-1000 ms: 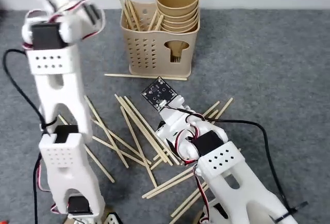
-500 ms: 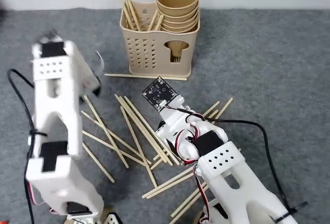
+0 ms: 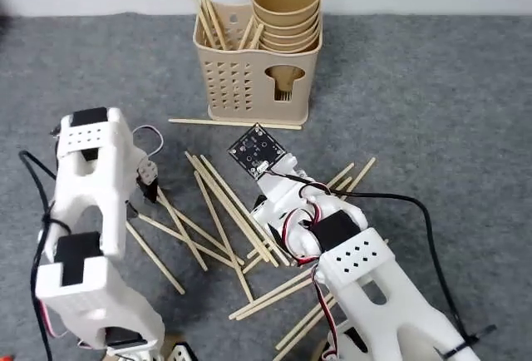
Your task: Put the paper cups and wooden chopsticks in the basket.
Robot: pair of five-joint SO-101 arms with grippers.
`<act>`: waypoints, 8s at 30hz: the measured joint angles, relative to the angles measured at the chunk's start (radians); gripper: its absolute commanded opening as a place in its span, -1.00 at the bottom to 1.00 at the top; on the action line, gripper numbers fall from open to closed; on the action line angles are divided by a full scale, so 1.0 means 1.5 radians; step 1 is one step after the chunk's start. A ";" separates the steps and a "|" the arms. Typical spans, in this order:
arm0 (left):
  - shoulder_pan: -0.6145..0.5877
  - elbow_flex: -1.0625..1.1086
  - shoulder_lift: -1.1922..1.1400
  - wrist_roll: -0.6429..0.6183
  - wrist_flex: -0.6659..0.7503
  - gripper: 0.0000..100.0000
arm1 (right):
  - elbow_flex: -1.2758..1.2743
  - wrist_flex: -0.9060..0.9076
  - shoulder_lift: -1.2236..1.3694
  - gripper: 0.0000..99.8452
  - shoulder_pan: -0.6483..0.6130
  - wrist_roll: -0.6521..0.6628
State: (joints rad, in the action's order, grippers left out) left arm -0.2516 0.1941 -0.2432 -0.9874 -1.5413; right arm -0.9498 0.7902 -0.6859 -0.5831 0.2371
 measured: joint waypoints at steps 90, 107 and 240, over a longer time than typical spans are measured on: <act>0.227 -0.851 -0.020 0.333 0.204 -0.97 | 0.000 0.000 0.000 -0.71 0.000 0.000; 0.226 -0.791 -0.262 0.494 0.505 -0.97 | 0.000 0.000 0.000 -0.71 0.000 0.000; -0.333 -0.286 -0.139 0.172 -0.126 -0.34 | 0.569 0.121 0.538 -0.98 -0.142 0.015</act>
State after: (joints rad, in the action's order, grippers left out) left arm -0.7518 -0.2355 -0.4519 -0.7296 -1.7300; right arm -0.0967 0.9712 0.1212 -0.7963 0.2601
